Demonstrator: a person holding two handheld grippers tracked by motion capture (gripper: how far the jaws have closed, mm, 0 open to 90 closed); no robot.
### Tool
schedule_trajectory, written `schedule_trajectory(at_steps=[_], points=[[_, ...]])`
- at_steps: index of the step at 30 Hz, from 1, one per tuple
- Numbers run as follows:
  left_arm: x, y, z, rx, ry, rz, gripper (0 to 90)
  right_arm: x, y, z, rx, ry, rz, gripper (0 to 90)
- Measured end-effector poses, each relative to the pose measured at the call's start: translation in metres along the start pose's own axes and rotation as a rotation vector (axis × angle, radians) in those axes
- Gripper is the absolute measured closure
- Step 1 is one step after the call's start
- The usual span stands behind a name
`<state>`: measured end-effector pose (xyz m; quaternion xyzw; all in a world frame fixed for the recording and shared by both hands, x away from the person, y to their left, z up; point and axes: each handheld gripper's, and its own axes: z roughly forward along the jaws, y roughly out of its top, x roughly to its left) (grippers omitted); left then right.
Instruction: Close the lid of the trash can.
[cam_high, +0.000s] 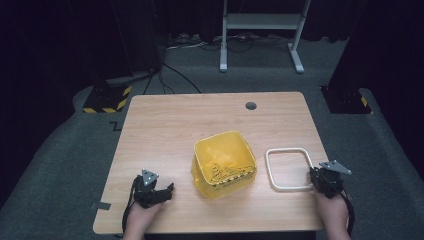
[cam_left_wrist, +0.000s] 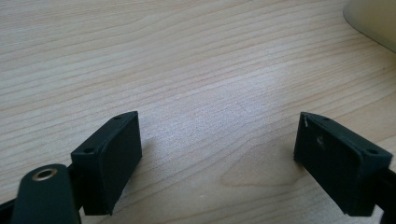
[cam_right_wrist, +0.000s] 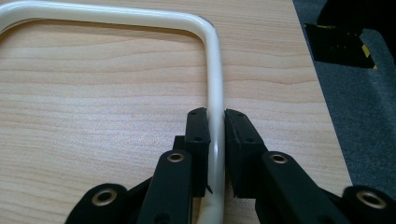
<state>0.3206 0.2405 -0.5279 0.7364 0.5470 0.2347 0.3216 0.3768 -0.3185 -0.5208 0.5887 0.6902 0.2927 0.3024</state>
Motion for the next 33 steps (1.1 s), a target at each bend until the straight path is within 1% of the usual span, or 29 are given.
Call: schedule_trajectory(at_steps=[3,6,10,14,18,19,20,25,27,28,29,30,31,33], points=[[0.000,0.000,0.000,0.001,0.001,-0.001,15.0,0.000,-0.001,0.000,-0.006,0.001,0.000,79.8],[0.000,0.000,0.000,0.000,0.001,-0.003,15.0,0.001,-0.001,0.000,-0.007,-0.009,0.001,80.1],[0.000,0.000,0.000,0.001,0.002,-0.003,14.9,0.002,-0.001,0.000,-0.009,-0.018,-0.017,80.5],[0.000,0.000,0.000,0.001,0.000,-0.004,14.7,0.001,-0.001,0.000,-0.010,-0.005,-0.003,81.3],[0.000,0.000,-0.001,-0.001,0.001,-0.009,14.8,0.003,-0.003,-0.005,-0.084,-0.013,-0.007,81.6],[0.000,0.000,-0.001,-0.002,0.001,-0.010,14.8,0.003,-0.003,-0.007,-0.093,-0.014,-0.004,81.6],[0.000,0.000,-0.001,-0.003,0.000,-0.010,14.8,0.003,-0.004,-0.009,-0.113,-0.020,-0.007,81.6],[0.000,-0.001,-0.001,-0.002,-0.001,-0.009,15.0,0.004,-0.001,-0.023,-0.189,-0.025,-0.004,81.5],[-0.001,-0.001,-0.002,-0.015,0.008,-0.006,14.8,0.005,-0.001,-0.029,-0.222,-0.023,0.002,81.5],[-0.001,-0.001,-0.003,-0.029,0.007,-0.008,14.7,0.005,-0.001,-0.031,-0.235,-0.015,0.009,81.5],[-0.001,-0.001,-0.003,-0.036,0.010,-0.002,14.7,0.006,-0.001,-0.033,-0.252,-0.013,0.007,81.5],[-0.001,0.000,-0.004,-0.044,0.007,-0.001,14.7,0.006,-0.001,-0.035,-0.257,-0.012,0.010,81.4],[-0.002,0.000,-0.005,-0.053,0.010,-0.002,14.7,0.007,-0.001,-0.037,-0.270,-0.010,0.015,81.4],[-0.003,0.001,-0.007,-0.077,0.002,-0.004,14.7,0.008,0.000,-0.041,-0.297,-0.009,0.017,81.4]])
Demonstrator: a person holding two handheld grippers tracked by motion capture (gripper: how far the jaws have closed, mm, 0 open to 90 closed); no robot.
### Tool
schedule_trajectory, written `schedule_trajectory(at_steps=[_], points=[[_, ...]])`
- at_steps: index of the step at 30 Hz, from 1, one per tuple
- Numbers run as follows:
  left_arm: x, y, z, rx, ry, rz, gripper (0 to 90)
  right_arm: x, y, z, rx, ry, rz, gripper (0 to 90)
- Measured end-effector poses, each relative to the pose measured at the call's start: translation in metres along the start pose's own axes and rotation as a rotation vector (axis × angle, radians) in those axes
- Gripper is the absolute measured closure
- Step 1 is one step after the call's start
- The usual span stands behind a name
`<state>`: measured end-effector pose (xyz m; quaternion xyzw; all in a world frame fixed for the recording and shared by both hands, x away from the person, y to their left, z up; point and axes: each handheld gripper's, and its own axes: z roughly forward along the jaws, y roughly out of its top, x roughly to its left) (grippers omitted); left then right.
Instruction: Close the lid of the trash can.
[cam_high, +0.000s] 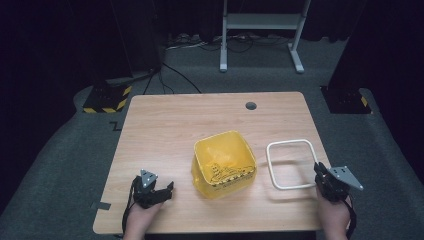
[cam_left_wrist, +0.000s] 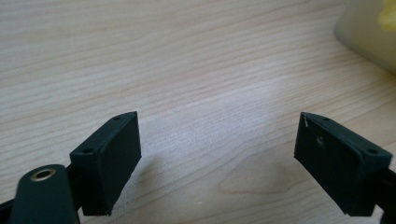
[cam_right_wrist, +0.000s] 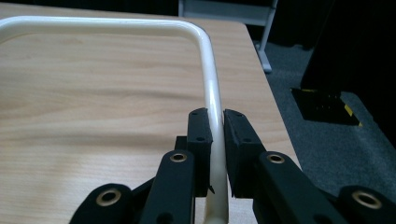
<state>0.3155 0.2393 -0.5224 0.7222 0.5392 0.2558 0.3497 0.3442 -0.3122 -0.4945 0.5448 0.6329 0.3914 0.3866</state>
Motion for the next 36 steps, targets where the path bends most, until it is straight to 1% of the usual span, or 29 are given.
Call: schedule_trajectory(at_steps=[2,3,4,6,7,11,13,17,21,23,25,27,29,31,33,35,36], points=[[-0.001,0.001,-0.003,-0.034,0.004,0.007,14.7,0.002,0.003,-0.004,-0.023,0.002,0.001,81.4],[-0.002,0.003,-0.005,-0.063,0.000,0.012,14.7,0.003,0.005,-0.007,-0.035,0.003,0.001,81.4],[-0.003,0.004,-0.007,-0.079,-0.001,0.012,14.4,0.005,0.007,-0.010,-0.047,0.004,0.001,81.4],[-0.007,0.006,-0.012,-0.120,-0.012,0.016,14.3,0.008,0.009,-0.012,-0.062,0.004,-0.001,81.3],[-0.009,0.008,-0.016,-0.141,-0.025,0.016,14.3,0.009,0.010,-0.014,-0.070,0.003,0.002,81.3],[-0.017,0.015,-0.024,-0.173,-0.040,0.031,14.3,0.014,0.018,-0.021,-0.103,0.017,0.013,81.1],[-0.021,0.019,-0.029,-0.212,-0.047,0.049,14.3,0.016,0.022,-0.025,-0.123,0.022,0.012,81.1],[-0.029,0.029,-0.040,-0.280,-0.080,0.030,14.3,0.020,0.030,-0.034,-0.164,0.028,0.017,81.1],[-0.037,0.037,-0.049,-0.342,-0.069,0.049,14.3,0.026,0.036,-0.037,-0.181,0.044,0.026,81.1],[-0.040,0.040,-0.052,-0.367,-0.068,0.050,14.3,0.029,0.040,-0.039,-0.192,0.054,0.024,81.1],[-0.042,0.043,-0.055,-0.389,-0.068,0.064,14.3,0.033,0.046,-0.043,-0.204,0.065,0.022,81.1],[-0.043,0.044,-0.059,-0.430,-0.081,0.057,14.3,0.037,0.050,-0.046,-0.217,0.074,0.019,81.1],[-0.045,0.046,-0.063,-0.469,-0.075,0.066,14.3,0.041,0.054,-0.048,-0.233,0.076,0.015,81.2],[-0.046,0.048,-0.067,-0.502,-0.073,0.070,14.3,0.045,0.058,-0.050,-0.241,0.085,0.023,81.2],[-0.047,0.050,-0.068,-0.513,-0.081,0.067,14.3,0.050,0.062,-0.051,-0.253,0.094,0.027,81.3],[-0.048,0.051,-0.069,-0.522,-0.081,0.072,14.2,0.055,0.064,-0.052,-0.258,0.102,0.028,81.3],[-0.049,0.052,-0.069,-0.527,-0.079,0.080,14.2,0.057,0.066,-0.053,-0.264,0.108,0.026,81.2]])
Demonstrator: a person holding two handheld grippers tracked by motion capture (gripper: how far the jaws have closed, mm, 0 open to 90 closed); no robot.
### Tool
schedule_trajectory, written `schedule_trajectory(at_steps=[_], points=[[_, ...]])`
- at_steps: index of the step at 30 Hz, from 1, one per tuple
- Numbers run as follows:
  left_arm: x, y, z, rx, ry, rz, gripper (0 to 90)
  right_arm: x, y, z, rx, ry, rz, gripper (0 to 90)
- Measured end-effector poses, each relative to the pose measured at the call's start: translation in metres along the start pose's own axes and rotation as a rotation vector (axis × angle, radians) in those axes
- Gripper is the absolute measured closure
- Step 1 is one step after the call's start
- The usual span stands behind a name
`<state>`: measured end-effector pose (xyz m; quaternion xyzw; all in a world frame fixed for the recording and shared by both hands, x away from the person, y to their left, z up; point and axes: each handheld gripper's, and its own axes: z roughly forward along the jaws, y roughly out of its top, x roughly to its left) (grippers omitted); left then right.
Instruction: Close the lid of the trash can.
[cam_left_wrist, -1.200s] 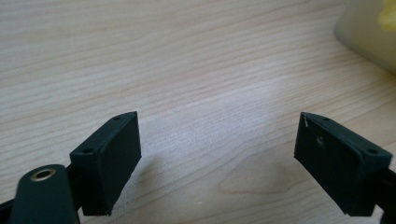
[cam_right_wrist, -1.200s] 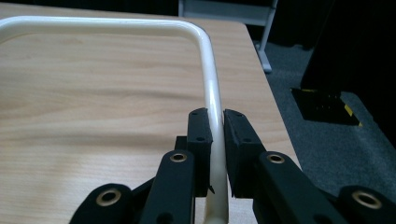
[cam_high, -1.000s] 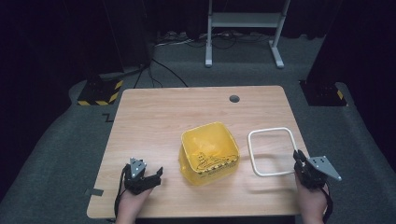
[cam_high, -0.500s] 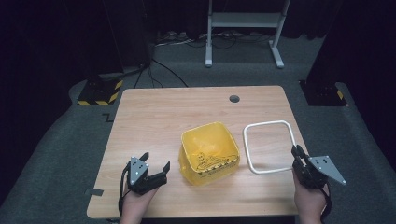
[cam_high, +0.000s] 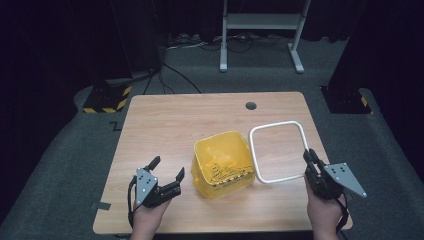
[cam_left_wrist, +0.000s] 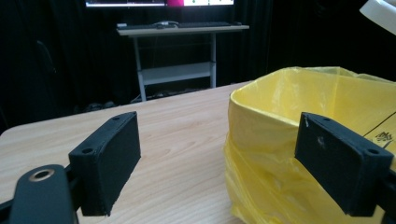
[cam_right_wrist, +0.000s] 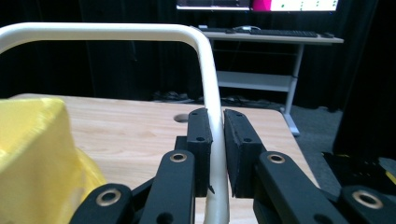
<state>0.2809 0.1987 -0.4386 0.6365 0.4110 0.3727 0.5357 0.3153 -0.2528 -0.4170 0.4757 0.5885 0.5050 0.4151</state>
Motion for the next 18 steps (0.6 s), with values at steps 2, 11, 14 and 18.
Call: schedule_trajectory(at_steps=[2,11,14,18], points=[[-0.002,0.001,0.000,-0.006,-0.006,0.011,14.2,0.006,0.003,0.001,-0.007,0.013,0.004,81.3],[-0.011,0.011,0.004,-0.049,-0.026,0.022,14.2,0.040,0.014,0.010,-0.016,0.074,-0.015,81.3],[-0.014,0.014,0.006,-0.061,-0.026,0.018,14.2,0.052,0.017,0.014,-0.013,0.095,-0.024,81.3],[-0.017,0.017,0.008,-0.081,-0.030,0.019,14.2,0.066,0.019,0.020,-0.005,0.118,-0.036,81.3]])
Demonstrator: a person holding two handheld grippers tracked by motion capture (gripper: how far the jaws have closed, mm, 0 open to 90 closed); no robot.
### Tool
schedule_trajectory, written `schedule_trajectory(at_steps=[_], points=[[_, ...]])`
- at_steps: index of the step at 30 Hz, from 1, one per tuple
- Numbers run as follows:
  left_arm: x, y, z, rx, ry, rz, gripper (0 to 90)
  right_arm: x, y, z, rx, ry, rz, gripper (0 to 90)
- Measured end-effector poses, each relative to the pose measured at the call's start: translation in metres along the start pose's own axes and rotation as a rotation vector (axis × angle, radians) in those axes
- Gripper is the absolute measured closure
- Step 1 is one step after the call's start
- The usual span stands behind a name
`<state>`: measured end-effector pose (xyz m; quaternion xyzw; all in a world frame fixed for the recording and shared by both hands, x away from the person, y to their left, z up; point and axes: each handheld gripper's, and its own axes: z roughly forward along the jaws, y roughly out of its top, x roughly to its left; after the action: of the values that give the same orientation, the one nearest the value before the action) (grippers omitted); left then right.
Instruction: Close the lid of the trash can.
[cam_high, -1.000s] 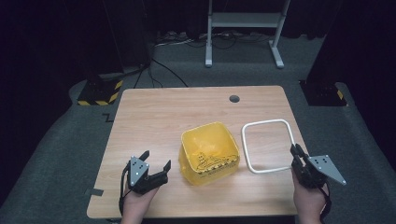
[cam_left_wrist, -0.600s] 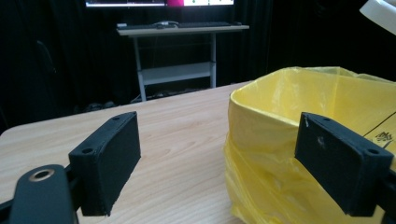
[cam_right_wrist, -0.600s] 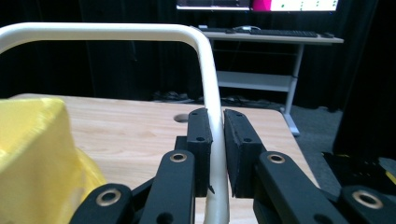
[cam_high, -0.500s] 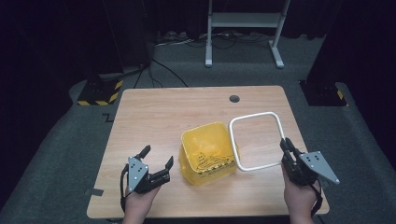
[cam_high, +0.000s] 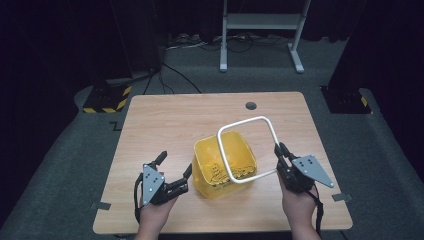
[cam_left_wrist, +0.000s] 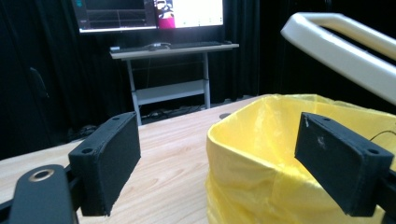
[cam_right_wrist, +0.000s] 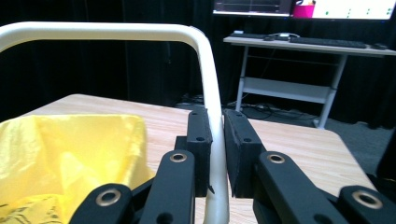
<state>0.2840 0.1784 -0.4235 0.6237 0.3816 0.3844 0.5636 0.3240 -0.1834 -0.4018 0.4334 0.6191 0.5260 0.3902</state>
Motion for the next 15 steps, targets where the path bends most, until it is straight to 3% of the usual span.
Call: schedule_trajectory(at_steps=[6,15], points=[[-0.005,0.003,0.008,-0.034,-0.011,-0.001,14.2,0.017,0.003,0.011,0.010,0.030,-0.025,81.3],[-0.007,0.003,0.009,-0.045,-0.020,0.003,14.2,0.040,0.005,0.027,0.043,0.066,-0.058,81.3]])
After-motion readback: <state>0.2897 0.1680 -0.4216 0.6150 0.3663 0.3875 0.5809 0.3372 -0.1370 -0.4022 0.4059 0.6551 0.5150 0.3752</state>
